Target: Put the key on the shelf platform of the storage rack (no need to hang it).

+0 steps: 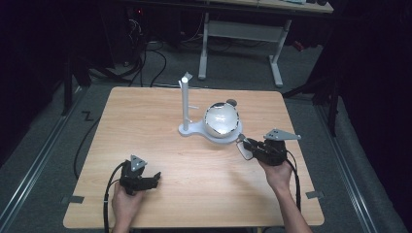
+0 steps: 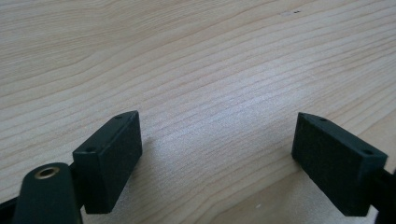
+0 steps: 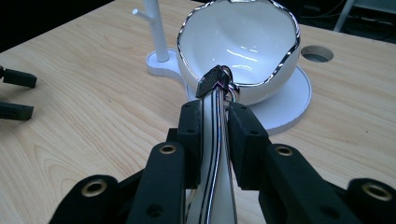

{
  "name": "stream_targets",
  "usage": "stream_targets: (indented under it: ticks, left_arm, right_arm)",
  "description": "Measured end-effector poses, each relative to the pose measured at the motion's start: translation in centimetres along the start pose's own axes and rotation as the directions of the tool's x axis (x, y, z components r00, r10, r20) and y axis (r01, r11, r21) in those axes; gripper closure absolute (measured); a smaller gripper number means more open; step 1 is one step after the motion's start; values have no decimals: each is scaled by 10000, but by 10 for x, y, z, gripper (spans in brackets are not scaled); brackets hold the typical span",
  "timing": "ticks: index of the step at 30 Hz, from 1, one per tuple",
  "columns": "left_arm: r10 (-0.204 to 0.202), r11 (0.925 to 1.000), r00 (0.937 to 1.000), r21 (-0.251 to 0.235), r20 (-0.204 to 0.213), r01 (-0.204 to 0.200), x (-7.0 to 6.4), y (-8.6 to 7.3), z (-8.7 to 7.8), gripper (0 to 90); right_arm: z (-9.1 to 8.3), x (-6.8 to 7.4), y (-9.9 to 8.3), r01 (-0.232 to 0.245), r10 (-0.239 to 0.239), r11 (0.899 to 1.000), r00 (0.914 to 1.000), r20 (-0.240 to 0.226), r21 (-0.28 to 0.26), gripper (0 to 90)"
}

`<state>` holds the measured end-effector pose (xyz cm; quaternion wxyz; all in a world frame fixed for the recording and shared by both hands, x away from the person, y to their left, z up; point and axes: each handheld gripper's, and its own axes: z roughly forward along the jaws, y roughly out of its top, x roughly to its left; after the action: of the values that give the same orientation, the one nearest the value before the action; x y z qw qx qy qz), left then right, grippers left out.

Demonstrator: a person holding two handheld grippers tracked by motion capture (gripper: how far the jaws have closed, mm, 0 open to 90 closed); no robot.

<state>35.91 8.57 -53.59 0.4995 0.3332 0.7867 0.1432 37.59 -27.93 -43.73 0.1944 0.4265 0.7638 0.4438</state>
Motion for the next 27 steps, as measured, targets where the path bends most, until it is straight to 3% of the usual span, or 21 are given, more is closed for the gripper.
stream_targets:
  ticks: [12, 14, 20, 27]
  left_arm:
    - [-6, 10000, 10000, 3, -3, 6, 0, 0, 0, 163]
    - [-4, 10000, 10000, -5, 0, 4, 0, 0, 0, 164]
    - [-27, 10000, 10000, -27, -26, 27, 0, 0, 0, 167]
    - [35, 10000, 10000, 21, 26, -35, 0, 0, 0, 166]
  right_arm:
    - [5, -6, 22, 102, -101, 9999, 9999, -84, 39, 764]
    - [8, -8, 28, -48, 47, 10000, 9994, -350, -33, 764]
    - [15, -14, 41, -63, 68, 9999, 9990, -436, 116, 764]
    - [24, -17, 54, -187, 188, 9998, 9995, -236, 22, 763]
